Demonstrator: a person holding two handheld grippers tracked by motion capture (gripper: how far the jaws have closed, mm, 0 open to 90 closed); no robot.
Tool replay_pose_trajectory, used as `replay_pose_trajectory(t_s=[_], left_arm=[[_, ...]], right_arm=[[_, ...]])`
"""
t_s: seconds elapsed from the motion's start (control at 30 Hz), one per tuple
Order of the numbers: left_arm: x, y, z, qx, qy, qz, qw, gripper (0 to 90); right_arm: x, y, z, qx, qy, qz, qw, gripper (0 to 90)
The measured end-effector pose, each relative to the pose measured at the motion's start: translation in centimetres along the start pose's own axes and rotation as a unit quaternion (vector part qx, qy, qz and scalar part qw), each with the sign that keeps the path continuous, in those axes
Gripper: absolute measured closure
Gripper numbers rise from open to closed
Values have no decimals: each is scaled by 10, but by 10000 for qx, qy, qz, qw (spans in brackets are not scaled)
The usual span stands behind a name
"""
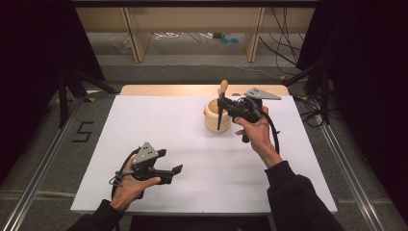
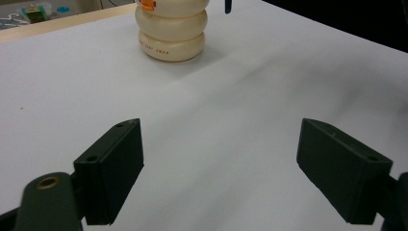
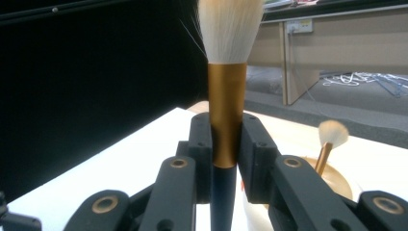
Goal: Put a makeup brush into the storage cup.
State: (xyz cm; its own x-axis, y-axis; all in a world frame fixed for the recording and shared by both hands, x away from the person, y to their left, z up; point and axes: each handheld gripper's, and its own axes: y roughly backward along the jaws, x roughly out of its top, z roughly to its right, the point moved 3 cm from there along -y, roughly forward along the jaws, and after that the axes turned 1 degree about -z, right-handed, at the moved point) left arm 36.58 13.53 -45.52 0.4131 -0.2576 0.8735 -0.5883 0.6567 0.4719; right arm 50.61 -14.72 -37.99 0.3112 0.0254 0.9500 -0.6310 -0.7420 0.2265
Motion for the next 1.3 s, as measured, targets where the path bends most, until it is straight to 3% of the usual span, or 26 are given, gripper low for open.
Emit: replay_pose_trajectory(t_s=[0.53, 1.3], left_arm=[[-3, 1, 1, -20, -10, -48, 10000, 165], [-4, 1, 3, -48, -74, -85, 9999, 165]], right_arm=[[10, -8, 10, -68, 22, 42, 10000, 773], [31, -15, 22, -213, -50, 312, 9993, 773]])
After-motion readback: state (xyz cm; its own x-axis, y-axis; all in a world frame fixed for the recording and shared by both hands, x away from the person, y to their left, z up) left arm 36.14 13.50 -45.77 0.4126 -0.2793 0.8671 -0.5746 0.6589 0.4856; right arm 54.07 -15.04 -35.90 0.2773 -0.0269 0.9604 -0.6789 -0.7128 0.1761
